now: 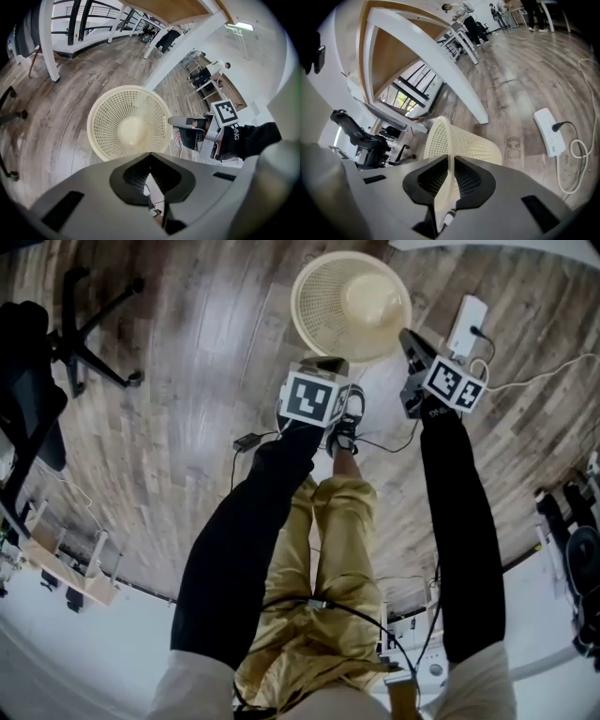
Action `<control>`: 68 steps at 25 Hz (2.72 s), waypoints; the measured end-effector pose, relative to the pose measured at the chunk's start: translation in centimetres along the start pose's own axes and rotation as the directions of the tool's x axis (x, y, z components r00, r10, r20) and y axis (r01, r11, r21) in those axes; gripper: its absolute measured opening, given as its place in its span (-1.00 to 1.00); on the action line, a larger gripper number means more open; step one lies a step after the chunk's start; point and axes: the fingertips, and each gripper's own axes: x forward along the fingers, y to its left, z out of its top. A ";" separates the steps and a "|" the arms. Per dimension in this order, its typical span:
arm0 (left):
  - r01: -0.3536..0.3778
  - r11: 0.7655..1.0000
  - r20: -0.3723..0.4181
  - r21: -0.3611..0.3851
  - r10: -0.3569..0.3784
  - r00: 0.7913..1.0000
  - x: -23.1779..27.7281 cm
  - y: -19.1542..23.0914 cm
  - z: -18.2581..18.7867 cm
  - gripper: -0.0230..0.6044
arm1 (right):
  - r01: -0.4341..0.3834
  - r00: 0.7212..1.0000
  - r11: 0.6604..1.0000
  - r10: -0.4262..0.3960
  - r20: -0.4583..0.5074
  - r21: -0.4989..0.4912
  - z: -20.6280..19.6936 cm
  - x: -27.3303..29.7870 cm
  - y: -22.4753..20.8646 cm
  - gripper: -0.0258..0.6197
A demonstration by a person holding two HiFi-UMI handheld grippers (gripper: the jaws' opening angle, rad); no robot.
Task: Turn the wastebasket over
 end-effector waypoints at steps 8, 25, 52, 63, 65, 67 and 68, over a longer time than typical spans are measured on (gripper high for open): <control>0.012 1.000 -0.008 0.016 -0.012 1.000 1.0 -1.2 0.0 -0.92 | 0.328 0.937 0.939 -0.337 -0.089 -0.100 -1.0 -2.4 -7.4 -0.77; -0.005 0.998 0.019 0.069 0.004 1.000 -2.0 -4.8 1.8 -0.92 | 0.447 0.876 0.830 -0.482 -0.027 -0.332 1.6 -7.6 -3.9 -0.66; -0.108 0.872 0.757 0.477 -0.345 0.554 -54.9 -44.5 20.8 -0.92 | 0.406 0.691 0.703 0.183 0.700 -0.585 22.5 -56.0 48.7 -0.85; -0.153 0.804 0.780 0.574 -0.481 0.401 -68.2 -53.4 17.0 -0.92 | 0.444 0.596 0.660 0.287 0.750 -0.606 20.9 -67.0 58.1 -0.85; -0.189 0.797 0.792 0.573 -0.479 0.379 -69.6 -53.8 16.6 -0.92 | 0.457 0.561 0.661 0.305 0.770 -0.595 21.1 -68.8 59.2 -0.85; -0.231 0.791 0.803 0.567 -0.467 0.371 -70.6 -54.2 15.8 -0.92 | 0.462 0.517 0.664 0.337 0.787 -0.588 21.0 -70.5 60.4 -0.85; -0.245 0.789 0.806 0.563 -0.460 0.372 -70.9 -54.4 15.2 -0.92 | 0.468 0.496 0.661 0.353 0.793 -0.587 20.9 -71.3 60.9 -0.85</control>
